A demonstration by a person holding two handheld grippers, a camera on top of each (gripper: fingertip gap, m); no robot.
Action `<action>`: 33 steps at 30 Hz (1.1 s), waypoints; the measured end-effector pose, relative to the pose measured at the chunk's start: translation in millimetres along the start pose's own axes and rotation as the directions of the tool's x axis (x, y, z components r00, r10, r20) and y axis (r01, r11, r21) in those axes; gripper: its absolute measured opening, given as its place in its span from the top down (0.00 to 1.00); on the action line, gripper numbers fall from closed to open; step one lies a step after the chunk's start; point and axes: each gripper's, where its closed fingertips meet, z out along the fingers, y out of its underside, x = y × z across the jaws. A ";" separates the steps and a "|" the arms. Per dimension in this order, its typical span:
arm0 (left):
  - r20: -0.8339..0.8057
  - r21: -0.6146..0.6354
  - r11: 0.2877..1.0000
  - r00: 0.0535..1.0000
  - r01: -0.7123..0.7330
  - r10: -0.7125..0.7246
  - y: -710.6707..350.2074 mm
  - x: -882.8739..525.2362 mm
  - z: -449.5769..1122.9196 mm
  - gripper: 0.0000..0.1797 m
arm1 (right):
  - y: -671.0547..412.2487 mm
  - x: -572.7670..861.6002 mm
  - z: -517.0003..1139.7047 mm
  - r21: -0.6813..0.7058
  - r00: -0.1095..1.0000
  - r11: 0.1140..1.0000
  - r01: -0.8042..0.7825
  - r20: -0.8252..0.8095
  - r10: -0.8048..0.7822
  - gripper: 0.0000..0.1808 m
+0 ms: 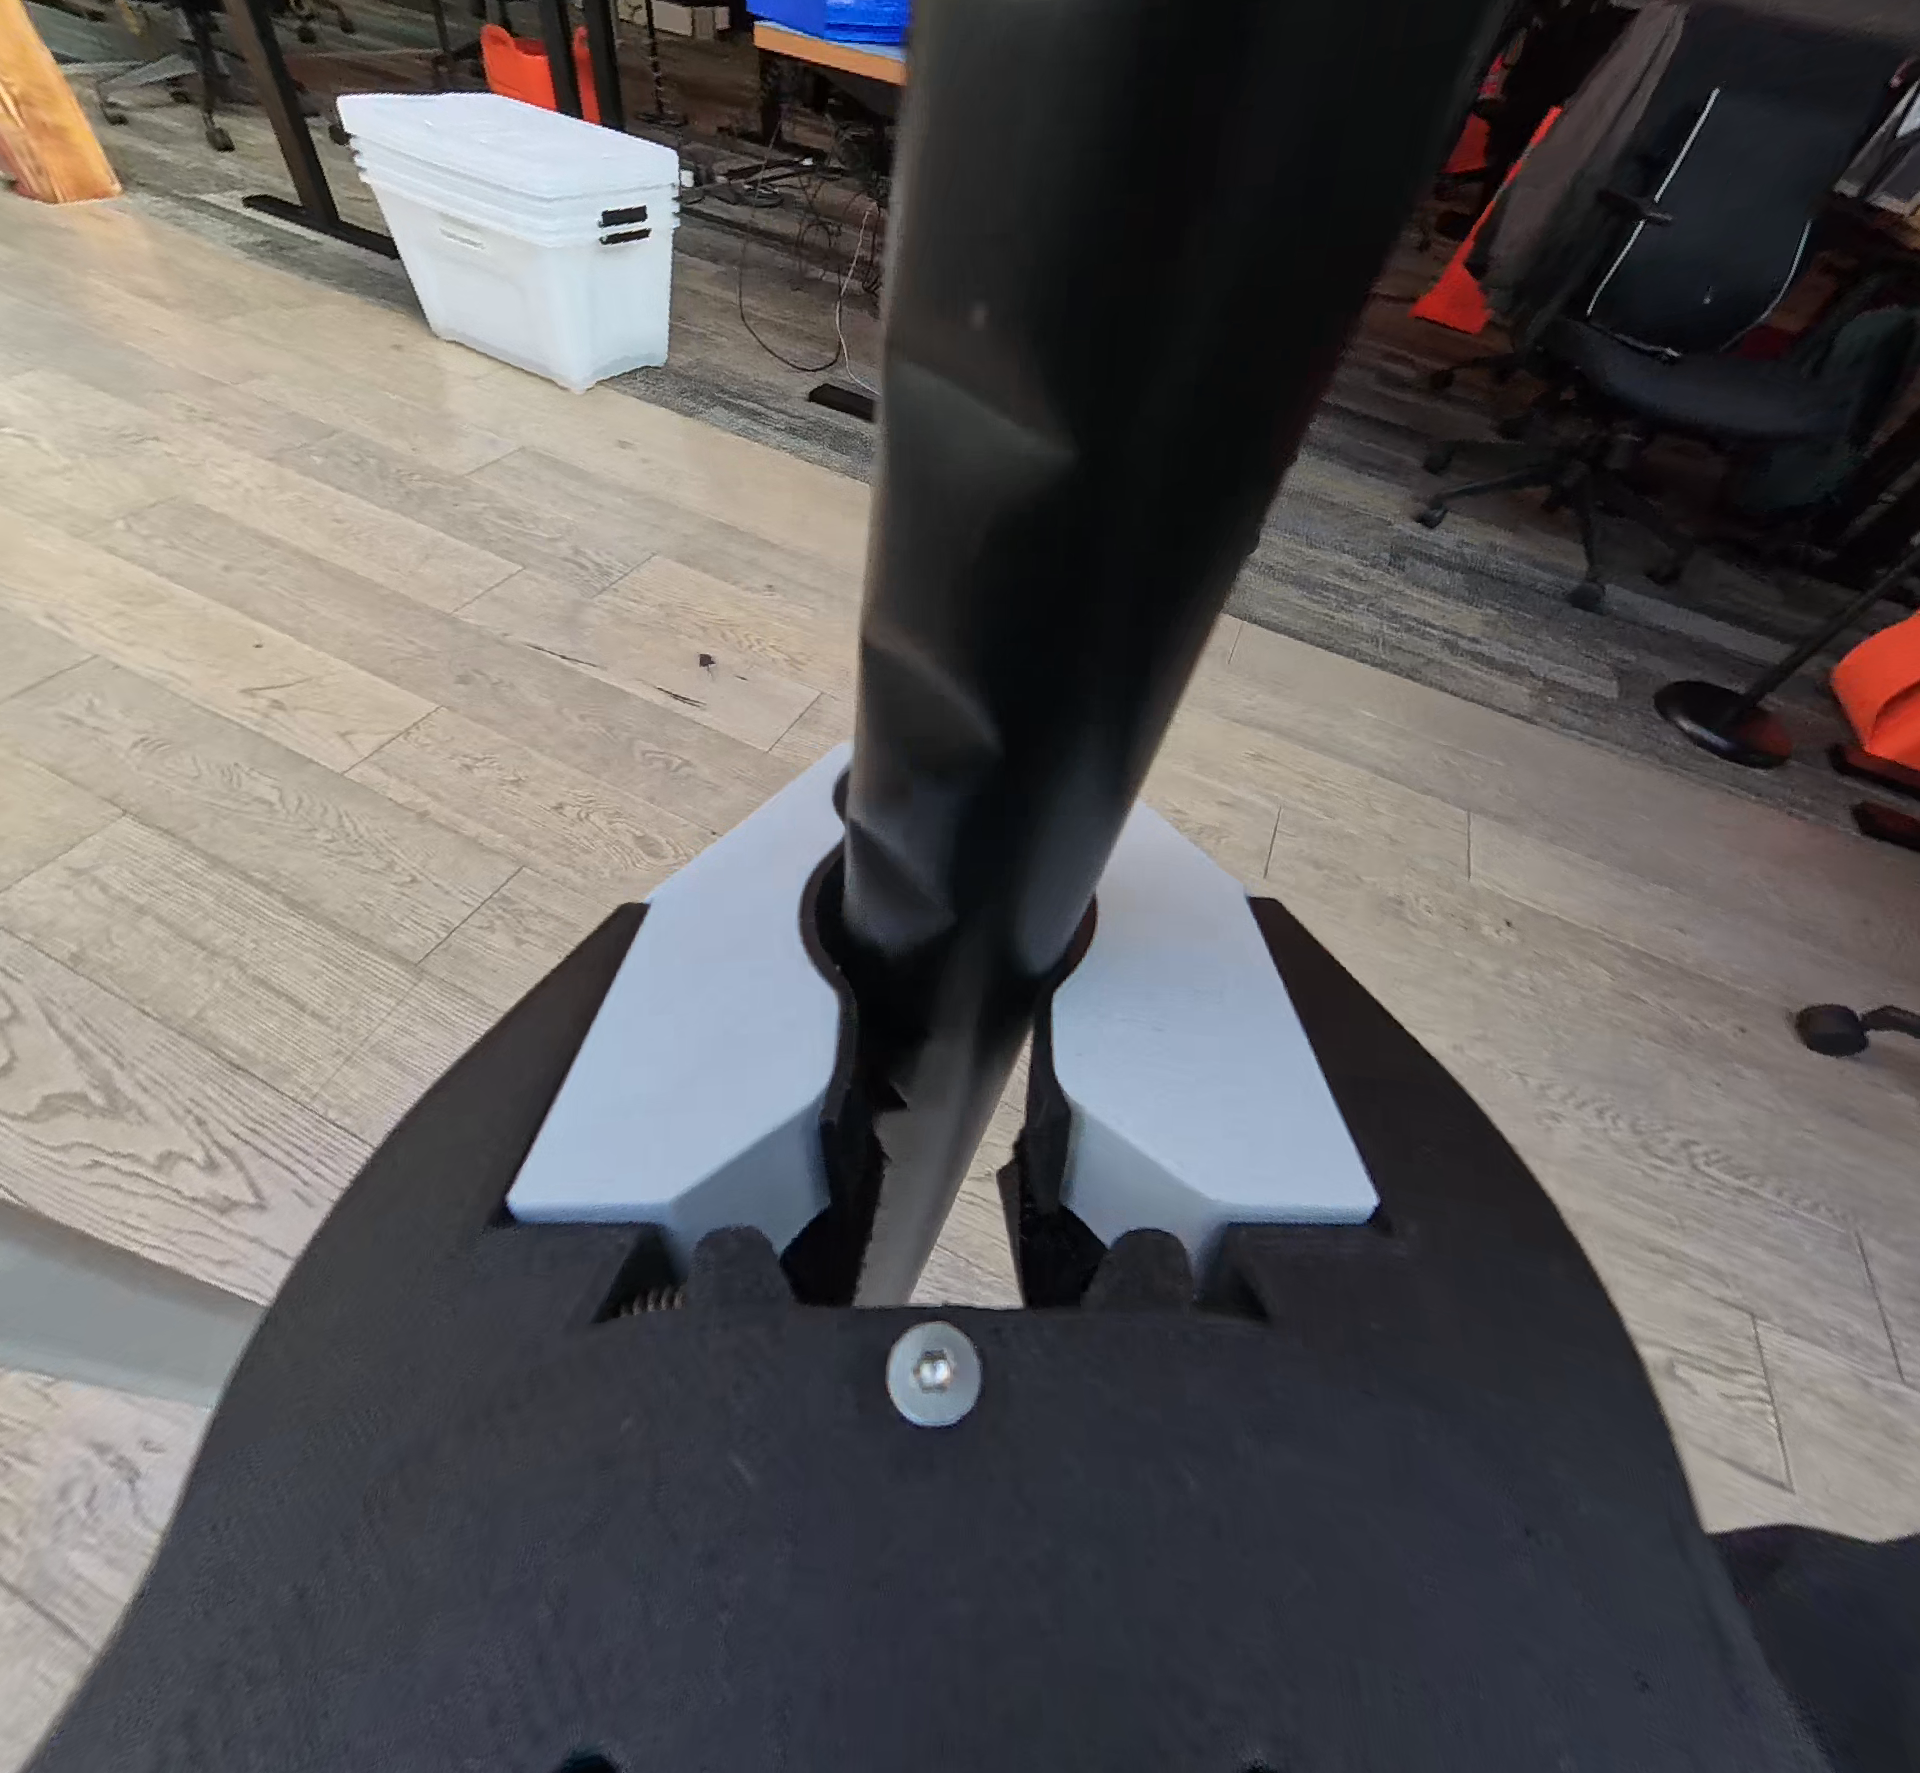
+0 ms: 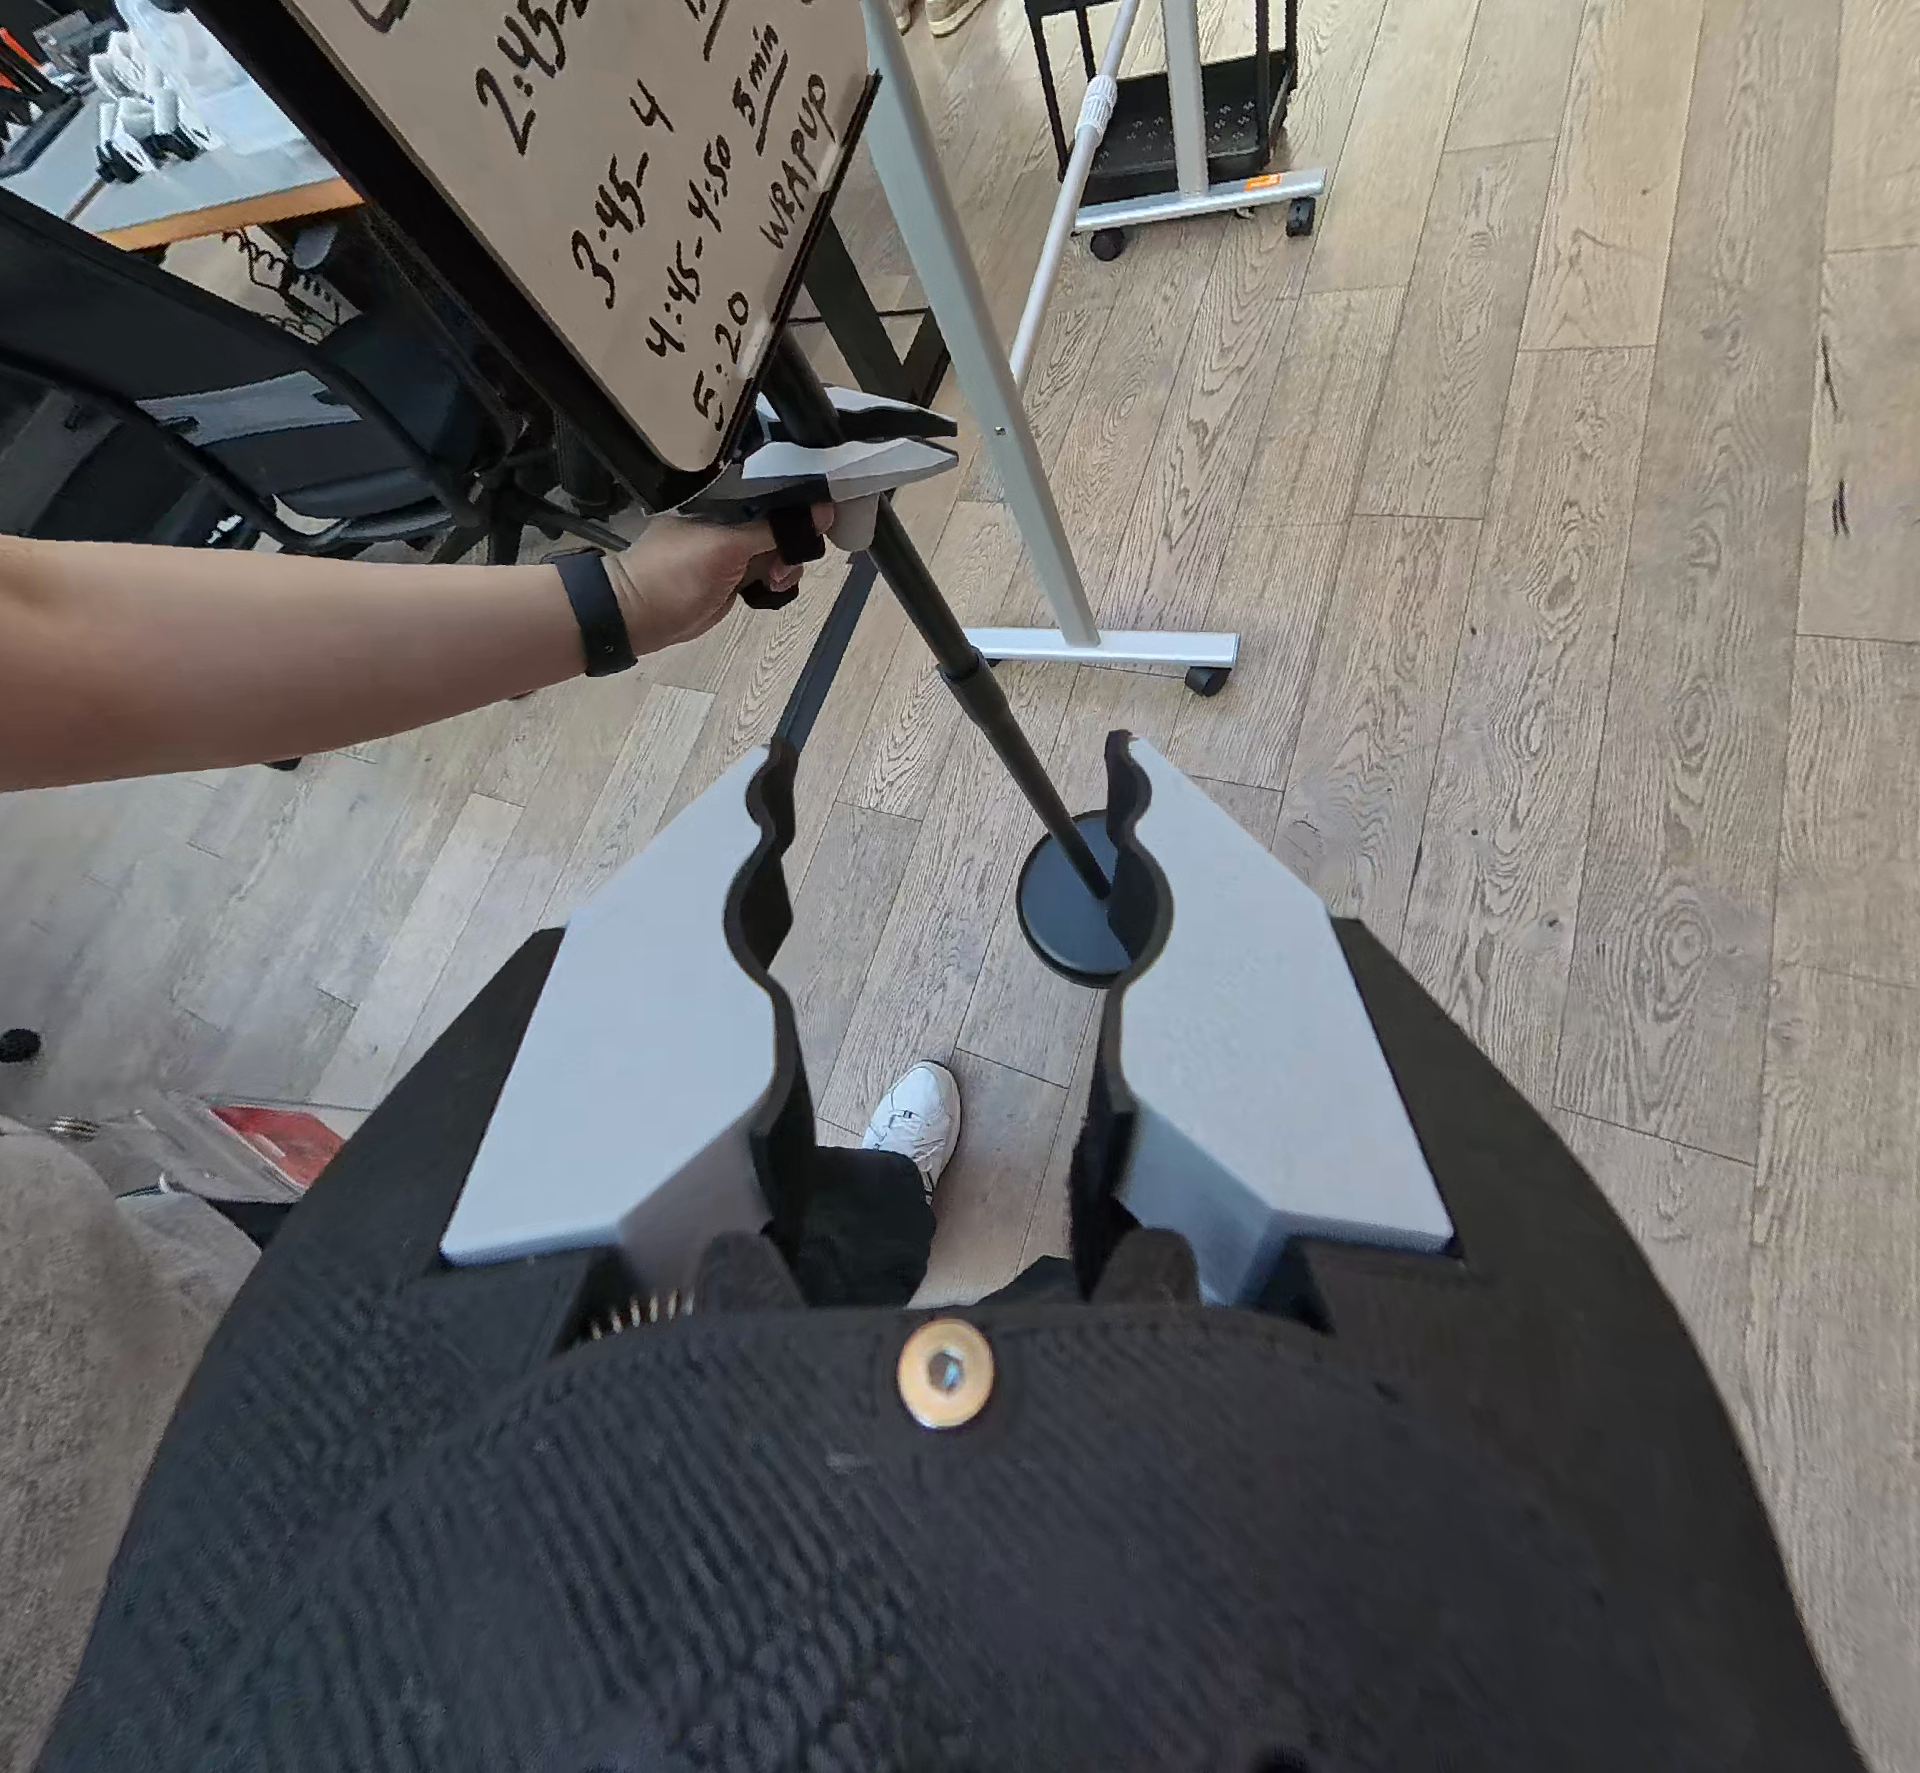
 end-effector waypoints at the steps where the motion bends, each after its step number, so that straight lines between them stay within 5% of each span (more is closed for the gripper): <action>1: 0.006 -0.016 0.999 0.999 -0.035 0.036 1.0 -0.9 0.3 0.89 | 2.7 -3.1 2.5 0.001 1.000 1.000 -0.015 -0.004 0.015 0.66; 10: -0.038 -0.188 0.975 0.993 -0.119 0.114 13.6 3.8 -3.3 0.90 | 48.4 -35.3 60.5 -0.053 0.987 0.989 -0.139 0.077 0.143 0.69; 23: 0.034 -0.062 0.995 0.996 -0.078 0.080 3.1 1.9 2.2 0.90 | 77.1 -30.7 108.0 -0.132 0.972 0.982 -0.133 0.175 0.155 0.70; 33: 0.036 -0.237 0.965 0.992 -0.112 0.123 6.5 12.0 21.5 0.90 | 104.7 -4.4 63.5 -0.147 0.973 0.974 -0.171 0.132 0.190 0.71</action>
